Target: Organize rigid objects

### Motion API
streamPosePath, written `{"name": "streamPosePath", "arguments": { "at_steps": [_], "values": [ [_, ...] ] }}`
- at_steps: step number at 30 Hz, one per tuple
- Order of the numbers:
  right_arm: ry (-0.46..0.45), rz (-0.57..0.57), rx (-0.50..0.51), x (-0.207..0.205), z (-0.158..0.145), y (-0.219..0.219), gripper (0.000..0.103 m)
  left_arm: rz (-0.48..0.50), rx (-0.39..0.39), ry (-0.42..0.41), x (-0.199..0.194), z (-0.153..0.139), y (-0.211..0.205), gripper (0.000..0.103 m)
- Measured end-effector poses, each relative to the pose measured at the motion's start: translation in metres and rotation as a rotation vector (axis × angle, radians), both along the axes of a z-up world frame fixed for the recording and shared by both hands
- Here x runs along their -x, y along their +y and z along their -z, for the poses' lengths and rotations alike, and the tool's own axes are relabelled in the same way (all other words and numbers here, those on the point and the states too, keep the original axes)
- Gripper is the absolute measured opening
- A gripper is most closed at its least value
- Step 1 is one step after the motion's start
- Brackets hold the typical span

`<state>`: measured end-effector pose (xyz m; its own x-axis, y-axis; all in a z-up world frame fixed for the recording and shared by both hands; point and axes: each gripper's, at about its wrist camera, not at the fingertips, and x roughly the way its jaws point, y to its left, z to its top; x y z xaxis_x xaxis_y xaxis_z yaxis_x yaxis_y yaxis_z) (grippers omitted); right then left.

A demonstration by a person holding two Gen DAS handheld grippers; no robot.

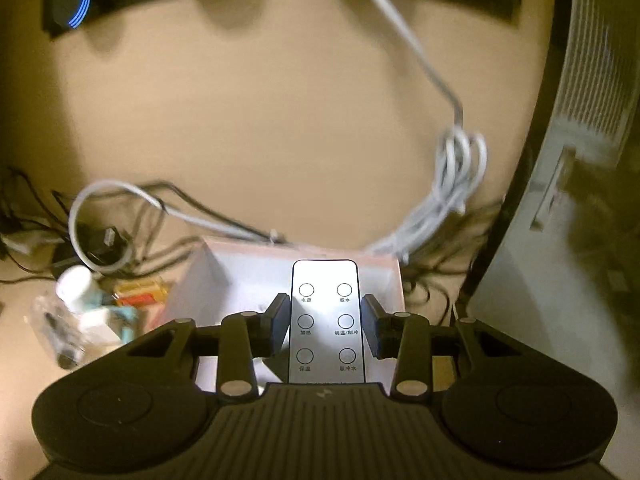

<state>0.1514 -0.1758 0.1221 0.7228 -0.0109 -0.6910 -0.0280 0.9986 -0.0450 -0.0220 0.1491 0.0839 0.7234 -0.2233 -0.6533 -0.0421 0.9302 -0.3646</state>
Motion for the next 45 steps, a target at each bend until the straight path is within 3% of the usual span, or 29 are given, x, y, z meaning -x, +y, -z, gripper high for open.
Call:
{"name": "streamPosePath", "arguments": {
  "at_steps": [3,5,7,11,16,24,29,33,35,41,45],
  "values": [
    [0.081,-0.005,-0.024,-0.005,0.017,-0.004,0.038,0.016,-0.023,0.026,0.002,0.005,-0.003,0.049],
    [0.090,0.014,-0.043,0.000,0.021,-0.010,0.043,0.033,-0.044,0.033,0.000,0.007,-0.009,0.049],
    [0.074,0.023,-0.038,0.008,0.019,-0.011,0.054,0.048,-0.074,0.038,-0.002,0.009,-0.015,0.049],
    [0.010,-0.002,0.007,0.035,0.003,-0.010,0.060,0.068,-0.159,0.025,-0.005,0.012,-0.026,0.049],
    [-0.052,-0.063,0.063,0.085,-0.008,-0.008,0.073,0.090,-0.171,0.014,-0.013,0.016,-0.030,0.049],
    [0.026,-0.066,0.046,0.149,0.010,-0.013,0.074,0.116,-0.192,-0.025,-0.036,0.013,-0.031,0.049],
    [0.045,-0.040,0.056,0.171,0.011,-0.021,0.074,0.164,-0.243,-0.108,-0.072,-0.001,-0.041,0.049],
    [0.048,-0.039,0.088,0.182,0.016,-0.020,0.074,0.308,-0.322,-0.162,-0.110,-0.008,-0.062,0.050],
    [0.061,-0.047,0.093,0.186,0.019,-0.020,0.074,0.387,-0.376,-0.151,-0.133,-0.006,-0.074,0.051],
    [0.081,-0.060,0.120,0.193,0.027,-0.017,0.074,0.505,-0.586,-0.066,-0.185,0.020,-0.096,0.051],
    [0.101,-0.069,0.130,0.197,0.032,-0.021,0.074,0.573,-0.629,-0.016,-0.198,0.036,-0.101,0.055]
  ]
}}
